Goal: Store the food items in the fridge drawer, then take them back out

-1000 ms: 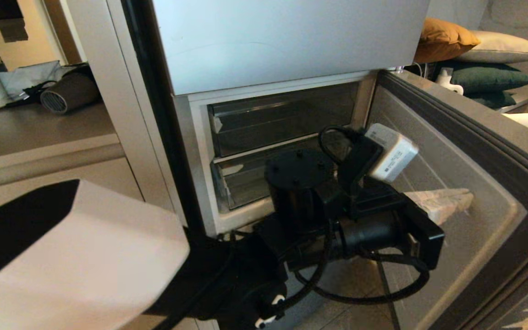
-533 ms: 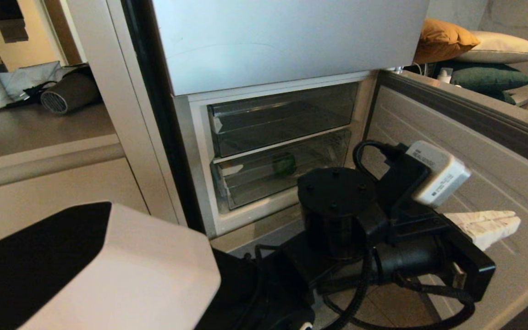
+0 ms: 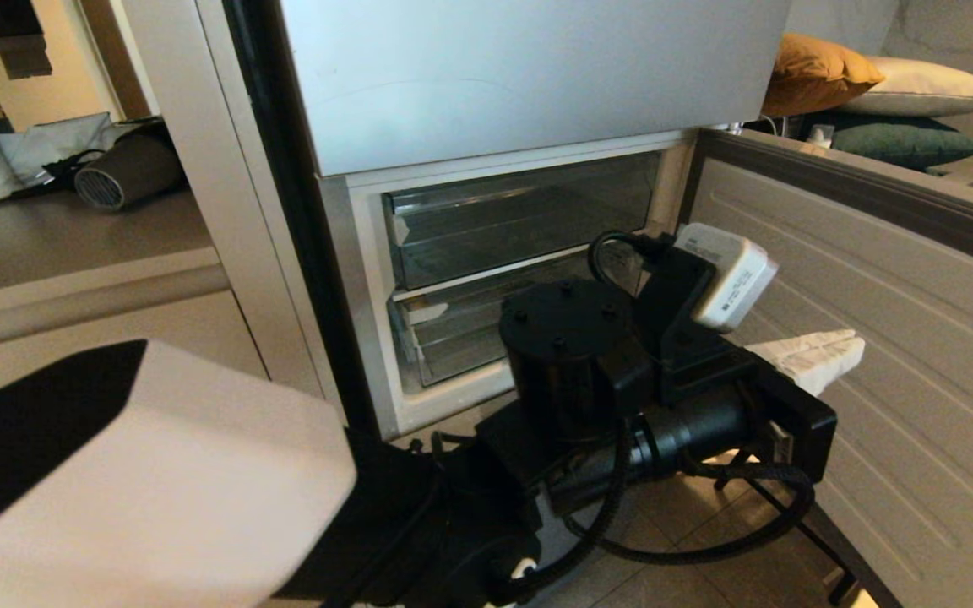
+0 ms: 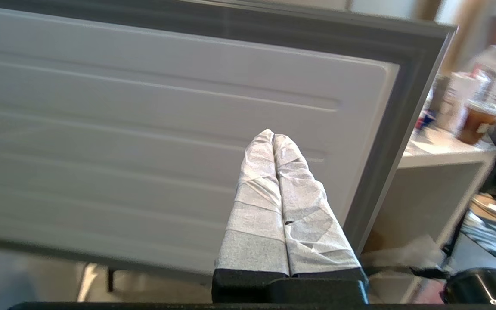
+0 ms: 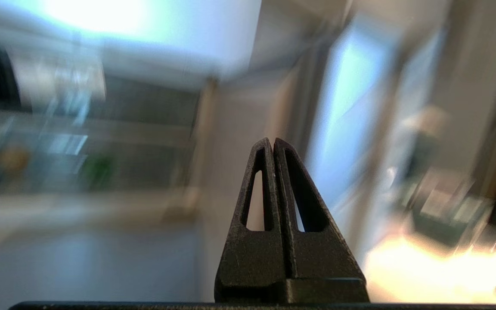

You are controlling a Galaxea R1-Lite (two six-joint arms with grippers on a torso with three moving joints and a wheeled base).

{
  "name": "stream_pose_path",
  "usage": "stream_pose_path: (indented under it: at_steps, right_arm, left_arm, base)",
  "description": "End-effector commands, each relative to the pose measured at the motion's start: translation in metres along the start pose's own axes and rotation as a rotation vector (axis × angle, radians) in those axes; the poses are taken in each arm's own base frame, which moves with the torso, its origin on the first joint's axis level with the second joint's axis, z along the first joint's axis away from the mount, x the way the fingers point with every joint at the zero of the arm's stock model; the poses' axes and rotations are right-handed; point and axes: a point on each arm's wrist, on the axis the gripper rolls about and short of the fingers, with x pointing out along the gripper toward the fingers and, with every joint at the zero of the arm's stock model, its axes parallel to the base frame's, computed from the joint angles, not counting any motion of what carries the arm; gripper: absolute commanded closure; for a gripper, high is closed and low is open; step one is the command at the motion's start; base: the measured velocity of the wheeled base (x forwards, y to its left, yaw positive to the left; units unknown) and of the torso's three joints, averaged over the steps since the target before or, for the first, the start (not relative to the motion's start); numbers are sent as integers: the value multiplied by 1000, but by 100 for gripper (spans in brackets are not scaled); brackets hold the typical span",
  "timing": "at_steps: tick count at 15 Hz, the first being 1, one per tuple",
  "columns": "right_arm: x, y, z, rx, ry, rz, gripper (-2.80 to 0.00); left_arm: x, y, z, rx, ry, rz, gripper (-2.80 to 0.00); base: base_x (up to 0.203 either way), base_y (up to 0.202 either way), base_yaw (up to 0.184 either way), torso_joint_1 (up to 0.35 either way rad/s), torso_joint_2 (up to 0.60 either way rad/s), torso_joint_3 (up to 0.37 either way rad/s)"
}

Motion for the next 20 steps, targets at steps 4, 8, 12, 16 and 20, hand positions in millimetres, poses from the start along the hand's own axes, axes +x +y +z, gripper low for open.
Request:
stream_pose_path:
  at_steps: [4,8,12,16,20]
  right_arm:
    - [-8,7,-39,110,390,57,0]
    - [-15,9,-53,117,556,78,0]
    - [-15,9,-53,119,553,77,0]
    - [-15,9,-53,141,548,62,0]
    - [-14,8,-49,166,538,33,0]
  left_arm:
    - [-67,5,54,31,-24,133,0]
    - [-163,35,80,87,11,406,0]
    - [-269,32,103,186,-7,710,0]
    - [-342,-18,111,310,-62,965,0]
    - [-390,-77,95,433,-38,1262,0]
  base:
    - [0,0,0,0,0,0]
    - [0,0,0,0,0,0]
    - [0,0,0,0,0,0]
    - [0,0,0,0,0,0]
    - [0,0,0,0,0,0]
